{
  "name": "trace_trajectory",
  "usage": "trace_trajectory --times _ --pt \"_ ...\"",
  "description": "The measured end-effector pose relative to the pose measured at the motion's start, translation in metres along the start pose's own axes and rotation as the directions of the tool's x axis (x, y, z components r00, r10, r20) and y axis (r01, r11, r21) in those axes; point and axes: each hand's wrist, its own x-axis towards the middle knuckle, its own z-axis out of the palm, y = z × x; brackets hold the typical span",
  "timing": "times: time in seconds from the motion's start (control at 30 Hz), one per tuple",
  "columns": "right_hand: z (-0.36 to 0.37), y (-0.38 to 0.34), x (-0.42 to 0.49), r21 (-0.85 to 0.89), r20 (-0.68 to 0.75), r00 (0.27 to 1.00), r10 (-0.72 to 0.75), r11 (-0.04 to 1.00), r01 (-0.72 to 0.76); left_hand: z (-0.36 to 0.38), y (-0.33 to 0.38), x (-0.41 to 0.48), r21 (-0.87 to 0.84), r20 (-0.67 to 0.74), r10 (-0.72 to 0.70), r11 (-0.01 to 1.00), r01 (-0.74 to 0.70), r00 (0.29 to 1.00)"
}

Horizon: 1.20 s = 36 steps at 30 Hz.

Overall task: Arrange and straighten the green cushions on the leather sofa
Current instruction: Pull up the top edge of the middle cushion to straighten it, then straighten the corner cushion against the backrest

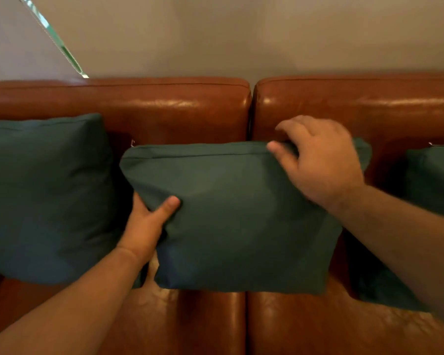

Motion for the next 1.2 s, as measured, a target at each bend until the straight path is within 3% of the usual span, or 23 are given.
trace_trajectory --times 0.1,0.27,0.57,0.77,1.0,1.13,1.2 --pt "0.014 -0.033 -0.023 0.001 0.134 0.985 -0.112 0.994 0.113 0.007 -0.002 -0.002 0.110 -0.040 0.076 0.991 -0.071 0.996" --pt "0.025 -0.032 -0.015 -0.108 0.157 0.985 -0.077 0.990 0.095 0.010 0.009 0.001 0.157 -0.052 0.093 0.984 -0.084 0.994" --pt "0.023 -0.053 -0.022 -0.172 0.203 0.978 0.048 0.985 -0.013 -0.015 0.032 0.006 0.332 0.141 0.156 0.923 -0.195 0.978" --pt "0.033 -0.056 -0.030 -0.171 0.177 0.969 0.172 0.975 -0.141 -0.037 0.061 0.029 0.513 0.279 0.135 0.816 -0.266 0.951" --pt "0.058 -0.039 -0.033 -0.136 0.148 0.966 0.212 0.972 -0.192 -0.047 0.069 0.023 0.440 0.155 0.094 0.885 -0.154 0.983" --pt "0.075 -0.059 -0.055 0.014 0.071 0.956 0.286 0.958 -0.287 -0.084 0.087 0.008 0.394 0.226 0.158 0.888 -0.238 0.961" --pt "0.080 -0.080 -0.057 0.092 0.054 0.961 0.271 0.957 -0.275 -0.113 0.097 0.006 0.359 0.166 0.250 0.886 -0.294 0.954"
